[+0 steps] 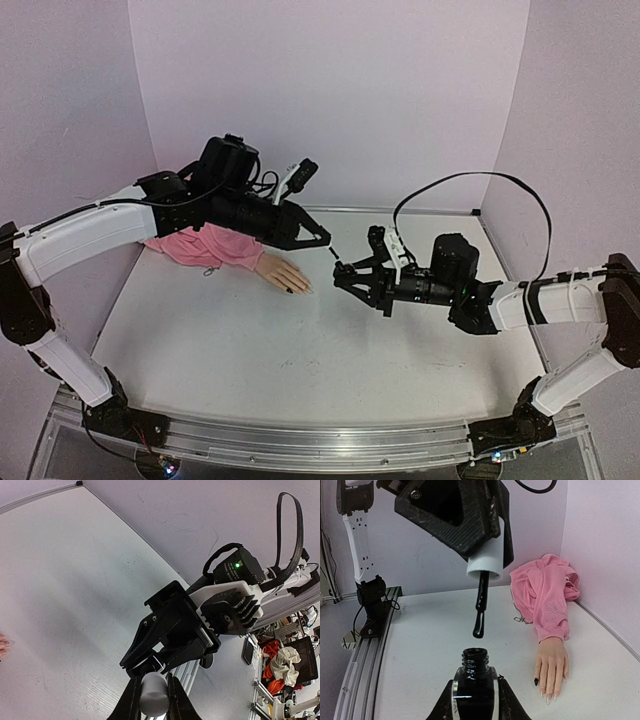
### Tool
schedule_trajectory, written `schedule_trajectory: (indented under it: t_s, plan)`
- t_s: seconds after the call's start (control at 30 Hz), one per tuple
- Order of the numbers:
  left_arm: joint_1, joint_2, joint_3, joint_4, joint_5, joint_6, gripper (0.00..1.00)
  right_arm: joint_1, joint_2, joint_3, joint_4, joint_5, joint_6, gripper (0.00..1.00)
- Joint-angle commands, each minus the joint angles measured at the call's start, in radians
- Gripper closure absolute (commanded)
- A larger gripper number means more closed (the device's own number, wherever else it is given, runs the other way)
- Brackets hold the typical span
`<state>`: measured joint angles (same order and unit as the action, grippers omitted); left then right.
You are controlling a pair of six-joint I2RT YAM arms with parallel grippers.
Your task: Paint the nails
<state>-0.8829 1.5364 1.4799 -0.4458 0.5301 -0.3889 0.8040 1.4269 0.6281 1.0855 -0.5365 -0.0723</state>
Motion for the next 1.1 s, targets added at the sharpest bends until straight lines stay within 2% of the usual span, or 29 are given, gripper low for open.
schedule_trajectory:
  t_s: [0.0, 1.07]
  plan:
    - [-0.005, 0.01, 0.065, 0.028, 0.005, 0.023, 1.0, 0.008, -0.012, 0.017, 0.079, -0.022, -0.009, 1.0]
    - [-0.008, -0.01, 0.022, 0.02, -0.016, 0.024, 1.0, 0.015, -0.02, -0.001, 0.1, 0.027, -0.003, 1.0]
